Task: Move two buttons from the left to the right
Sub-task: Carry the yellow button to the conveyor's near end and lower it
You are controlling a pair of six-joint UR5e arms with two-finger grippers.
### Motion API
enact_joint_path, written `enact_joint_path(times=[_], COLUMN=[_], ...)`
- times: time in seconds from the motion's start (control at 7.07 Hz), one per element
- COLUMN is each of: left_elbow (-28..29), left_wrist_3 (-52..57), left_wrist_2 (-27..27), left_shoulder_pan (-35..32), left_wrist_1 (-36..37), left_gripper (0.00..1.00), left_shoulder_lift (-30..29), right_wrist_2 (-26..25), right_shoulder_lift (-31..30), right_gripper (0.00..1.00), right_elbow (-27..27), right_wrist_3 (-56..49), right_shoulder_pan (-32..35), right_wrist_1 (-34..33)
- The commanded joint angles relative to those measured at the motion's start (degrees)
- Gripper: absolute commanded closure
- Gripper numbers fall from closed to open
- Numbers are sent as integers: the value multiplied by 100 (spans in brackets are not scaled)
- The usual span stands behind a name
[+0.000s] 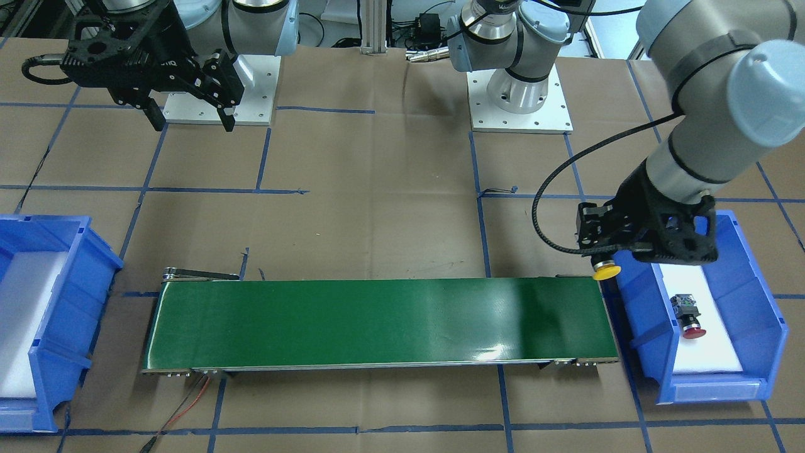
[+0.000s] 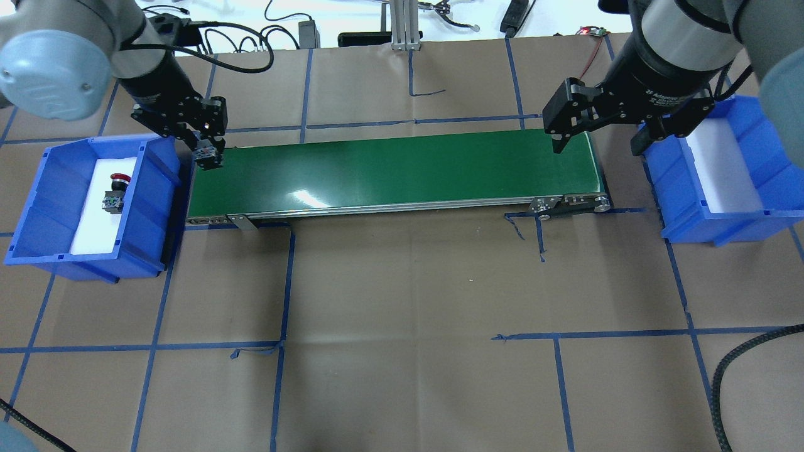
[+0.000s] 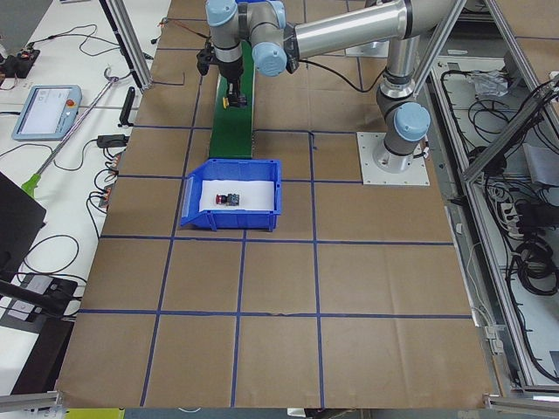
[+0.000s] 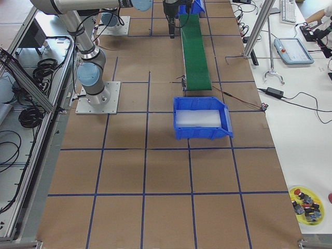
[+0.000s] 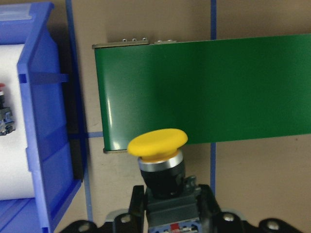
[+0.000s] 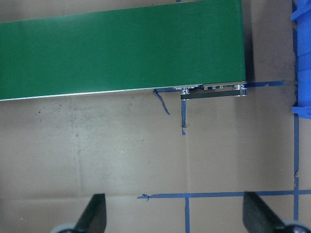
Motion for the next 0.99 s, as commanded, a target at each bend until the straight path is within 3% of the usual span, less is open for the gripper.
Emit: enact_joint_path(times=[0.0, 0.57, 0.71, 0.85], left_elbow=[-150, -518, -633, -643], left_wrist_3=[349, 308, 203, 185], left_wrist_2=[43, 52, 43, 43], left_shoulder_pan=[-108, -108, -108, -108], left_wrist_1=[895, 1328, 1355, 1469], left_gripper=[97, 97, 89, 43], left_shoulder_lift=[-569, -836, -835, -844], right_wrist_2=[-8, 27, 27, 18], right_shoulder_lift=[8, 78, 78, 78], right_gripper=[0, 0, 0, 0], right_elbow=[6, 6, 6, 15], right_wrist_3=[-1, -1, -1, -36], right_shoulder_pan=[-1, -1, -1, -1], right_wrist_1=[23, 31, 31, 40])
